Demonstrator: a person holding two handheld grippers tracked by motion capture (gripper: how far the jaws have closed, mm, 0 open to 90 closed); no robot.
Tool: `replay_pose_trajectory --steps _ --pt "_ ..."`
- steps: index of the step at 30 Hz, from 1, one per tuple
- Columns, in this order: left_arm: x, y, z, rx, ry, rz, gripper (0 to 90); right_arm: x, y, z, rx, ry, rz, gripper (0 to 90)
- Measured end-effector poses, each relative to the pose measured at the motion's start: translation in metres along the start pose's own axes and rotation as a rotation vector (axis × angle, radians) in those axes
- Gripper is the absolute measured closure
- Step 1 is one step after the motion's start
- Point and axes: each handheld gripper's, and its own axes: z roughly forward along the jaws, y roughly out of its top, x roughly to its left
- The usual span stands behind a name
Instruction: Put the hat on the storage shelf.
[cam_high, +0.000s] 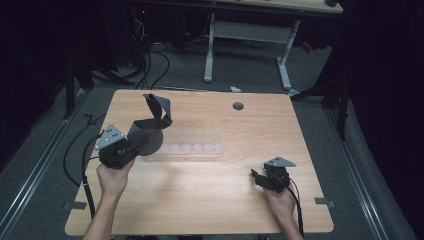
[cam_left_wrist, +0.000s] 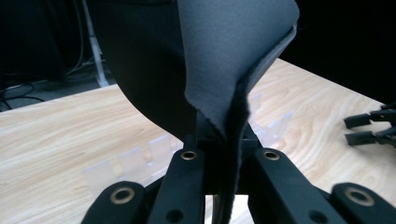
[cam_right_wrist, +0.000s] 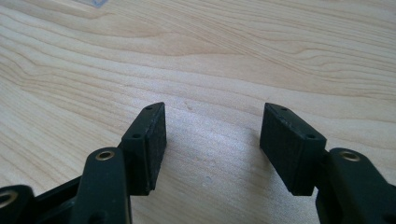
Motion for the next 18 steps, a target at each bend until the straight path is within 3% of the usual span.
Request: replay_pose_trajectory --steps 11,18 --pt "0.011 -0.003 0.008 -0.019 0.054 0.053 86.3 0.000 0.000 0.000 0.001 0.001 -0.001 41.1" --pt "0.020 -0.001 0.010 -0.023 0.073 0.050 86.3 0.000 0.000 0.000 0.001 0.001 0.001 41.0"
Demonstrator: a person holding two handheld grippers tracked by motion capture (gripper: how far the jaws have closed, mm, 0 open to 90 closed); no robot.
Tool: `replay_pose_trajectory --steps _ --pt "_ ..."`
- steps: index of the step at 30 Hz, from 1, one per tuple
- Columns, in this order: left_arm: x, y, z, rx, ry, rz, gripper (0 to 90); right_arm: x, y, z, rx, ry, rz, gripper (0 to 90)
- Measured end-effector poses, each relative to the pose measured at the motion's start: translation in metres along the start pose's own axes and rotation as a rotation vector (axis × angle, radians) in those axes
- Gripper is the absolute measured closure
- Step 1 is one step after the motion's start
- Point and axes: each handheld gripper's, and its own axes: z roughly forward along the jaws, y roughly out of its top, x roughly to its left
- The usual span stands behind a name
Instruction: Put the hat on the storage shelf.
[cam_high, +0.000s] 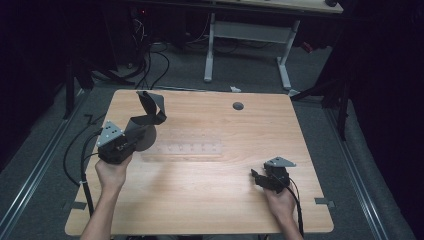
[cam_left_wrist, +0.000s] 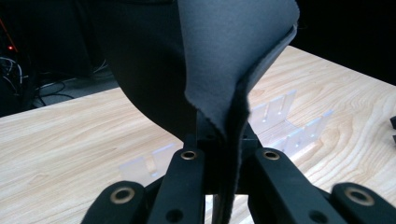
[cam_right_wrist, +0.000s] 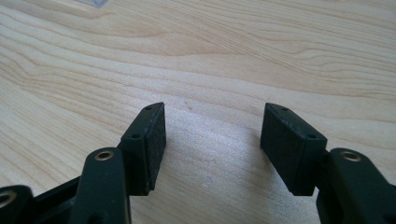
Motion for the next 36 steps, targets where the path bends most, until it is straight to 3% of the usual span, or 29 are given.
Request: replay_pose_trajectory --steps 7,16,20,36 --pt "0.009 0.002 0.004 -0.027 0.024 -0.013 86.3 0.000 0.000 0.000 0.000 0.000 0.000 41.0" --pt "0.020 -0.004 0.012 -0.026 0.059 -0.014 86.3 0.000 0.000 0.000 0.000 -0.001 0.000 41.1" --pt "0.025 -0.007 0.016 -0.025 0.079 0.004 86.3 0.000 0.000 0.000 0.000 0.000 0.000 41.1" --pt "0.032 -0.011 0.018 -0.032 0.091 0.028 86.2 0.000 0.000 0.000 0.000 -0.002 -0.001 41.0"
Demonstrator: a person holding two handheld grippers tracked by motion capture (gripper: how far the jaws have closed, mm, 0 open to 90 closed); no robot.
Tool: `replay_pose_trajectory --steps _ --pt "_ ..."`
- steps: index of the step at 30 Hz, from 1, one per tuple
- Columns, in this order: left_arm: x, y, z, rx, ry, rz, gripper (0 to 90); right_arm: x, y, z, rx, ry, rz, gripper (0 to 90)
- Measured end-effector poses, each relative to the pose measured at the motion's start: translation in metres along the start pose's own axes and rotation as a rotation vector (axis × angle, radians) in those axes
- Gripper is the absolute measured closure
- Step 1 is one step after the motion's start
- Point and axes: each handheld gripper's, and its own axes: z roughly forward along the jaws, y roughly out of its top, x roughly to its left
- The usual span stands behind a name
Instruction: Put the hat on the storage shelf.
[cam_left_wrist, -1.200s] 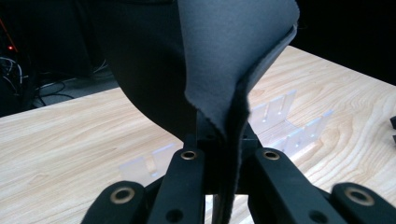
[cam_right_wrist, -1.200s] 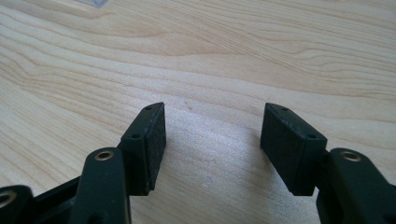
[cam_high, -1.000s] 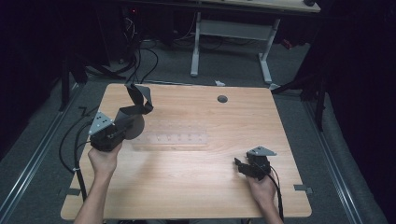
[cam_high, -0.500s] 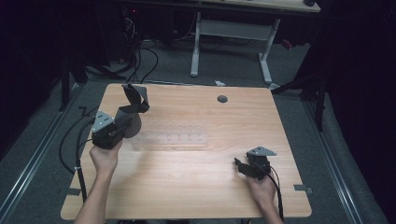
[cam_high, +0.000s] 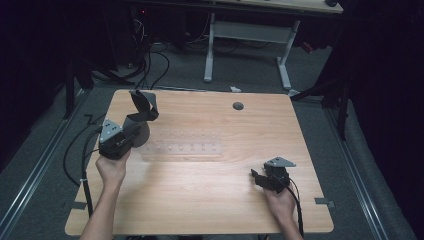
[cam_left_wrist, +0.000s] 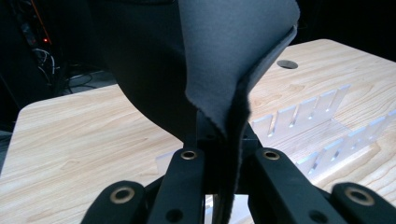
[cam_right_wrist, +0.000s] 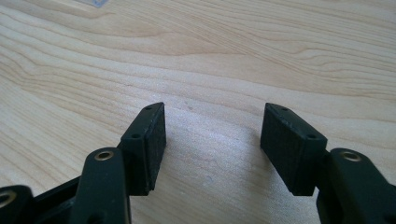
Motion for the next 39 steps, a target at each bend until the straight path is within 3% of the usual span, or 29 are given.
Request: replay_pose_trajectory --steps 12,33,39 --pt "-0.001 -0.010 0.006 0.017 0.009 0.019 86.2 0.000 0.000 0.000 0.001 0.000 0.000 41.0" --pt "0.009 -0.033 0.005 0.061 0.035 -0.013 83.8 0.000 0.000 0.000 0.001 -0.001 0.000 41.0" --pt "0.011 -0.037 0.003 0.088 0.045 -0.048 78.5 0.000 0.000 0.000 0.000 0.000 0.000 40.9"
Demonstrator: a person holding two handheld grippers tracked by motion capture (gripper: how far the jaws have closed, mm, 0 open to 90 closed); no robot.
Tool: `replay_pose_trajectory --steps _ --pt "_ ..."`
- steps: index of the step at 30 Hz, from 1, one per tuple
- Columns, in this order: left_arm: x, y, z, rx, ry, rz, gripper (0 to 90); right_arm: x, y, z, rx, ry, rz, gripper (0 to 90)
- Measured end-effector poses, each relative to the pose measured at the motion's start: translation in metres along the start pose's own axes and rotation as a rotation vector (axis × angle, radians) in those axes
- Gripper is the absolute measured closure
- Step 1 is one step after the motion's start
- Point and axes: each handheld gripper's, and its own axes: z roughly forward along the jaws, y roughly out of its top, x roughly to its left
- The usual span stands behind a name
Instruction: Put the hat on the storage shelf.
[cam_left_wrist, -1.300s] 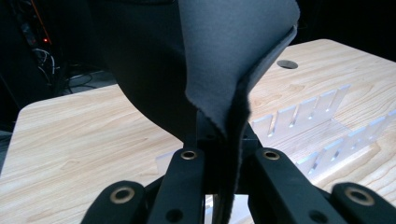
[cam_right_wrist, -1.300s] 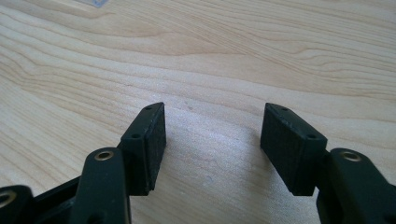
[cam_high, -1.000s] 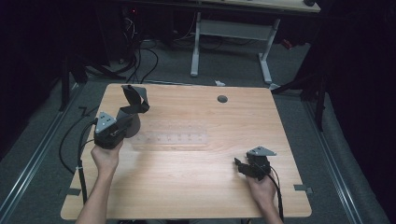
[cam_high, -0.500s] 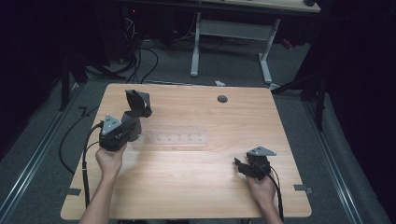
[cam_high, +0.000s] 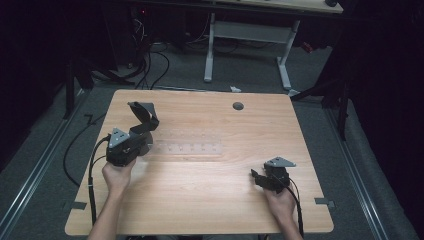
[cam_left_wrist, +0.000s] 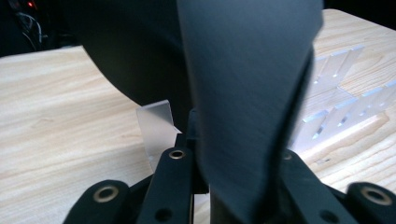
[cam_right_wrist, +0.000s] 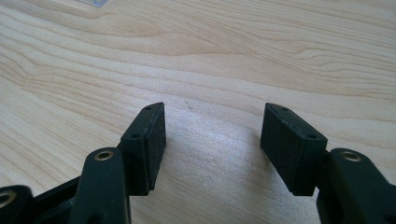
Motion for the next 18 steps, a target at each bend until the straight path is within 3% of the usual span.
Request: replay_pose_trajectory --steps 4,12,18 --pt "-0.001 -0.001 -0.001 0.017 0.009 -0.001 71.7 0.000 0.000 0.000 0.000 0.000 0.000 40.9" --pt "0.000 0.003 -0.005 0.056 0.036 -0.040 45.8 0.000 0.000 0.000 0.001 -0.001 0.001 40.8" --pt "0.000 0.003 -0.014 0.052 0.033 -0.060 41.3 0.000 0.000 0.000 0.000 0.000 0.000 40.8"
